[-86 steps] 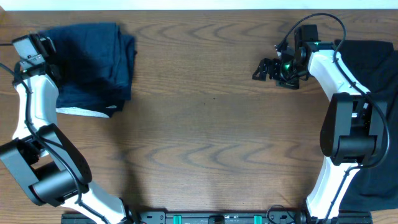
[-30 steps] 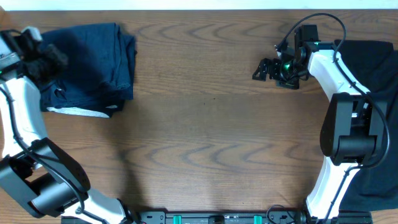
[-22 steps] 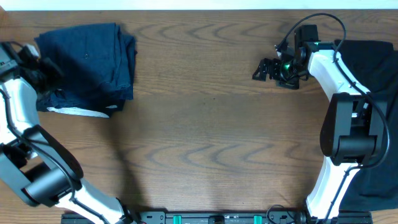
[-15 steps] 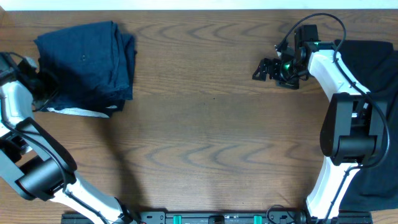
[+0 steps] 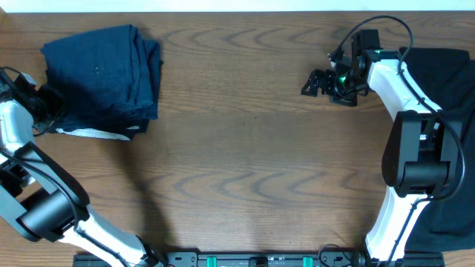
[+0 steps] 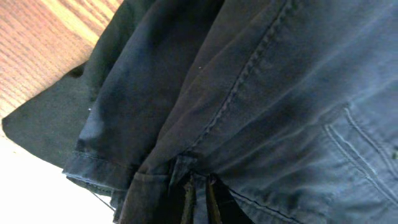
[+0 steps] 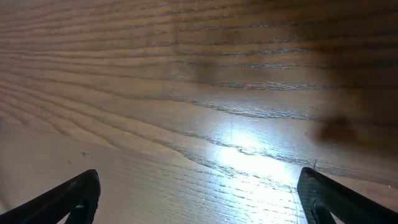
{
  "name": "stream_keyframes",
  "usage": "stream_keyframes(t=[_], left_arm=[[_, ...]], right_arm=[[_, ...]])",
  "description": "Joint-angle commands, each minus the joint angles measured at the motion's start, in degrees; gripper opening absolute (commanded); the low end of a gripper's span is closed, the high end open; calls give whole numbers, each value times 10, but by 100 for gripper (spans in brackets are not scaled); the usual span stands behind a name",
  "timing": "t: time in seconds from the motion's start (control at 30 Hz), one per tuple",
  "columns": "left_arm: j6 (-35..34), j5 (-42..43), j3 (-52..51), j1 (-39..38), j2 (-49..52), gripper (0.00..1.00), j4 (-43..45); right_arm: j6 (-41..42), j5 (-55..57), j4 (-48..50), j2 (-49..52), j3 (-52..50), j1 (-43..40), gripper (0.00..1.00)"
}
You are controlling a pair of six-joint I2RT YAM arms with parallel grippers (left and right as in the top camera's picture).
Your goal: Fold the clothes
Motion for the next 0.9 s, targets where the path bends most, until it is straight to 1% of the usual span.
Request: stream_keyframes(t=[0.0, 0.1, 0.2, 0.27, 0.37, 0.4, 0.43, 0.47, 0.5, 0.53, 0.57, 0.87], left_arm=[[-20, 46, -4, 2, -69, 11, -3], [-42, 80, -4, -1, -120, 11, -2], [-52, 87, -4, -6, -169, 17, -2], [-51, 87, -4, -11, -193, 32, 1], [-51, 87, -4, -17, -208, 65, 1], [-51, 87, -4, -19, -209, 74, 1], [-51, 87, -4, -21, -209, 81, -1], [-51, 87, -4, -23, -207, 84, -3], [-51, 87, -4, -25, -206, 90, -6], [-51, 87, -4, -26, -205, 100, -7], [-51, 87, -4, -27, -204, 98, -7], [-51, 87, -4, -27, -203, 98, -7]], right_arm=[[-7, 1, 0, -12, 8, 2, 99], [-7, 1, 0, -12, 8, 1, 99], [-7, 1, 0, -12, 8, 1, 99], [-7, 1, 0, -12, 8, 2, 99], [-7, 1, 0, -12, 8, 1, 99], [-7, 2, 0, -12, 8, 1, 99], [-7, 2, 0, -12, 8, 1, 99], [-7, 1, 0, -12, 8, 1, 99], [-7, 2, 0, -12, 8, 2, 99], [-7, 1, 0, -12, 8, 1, 99], [-7, 2, 0, -12, 8, 1, 99], [-7, 1, 0, -12, 8, 1, 99]])
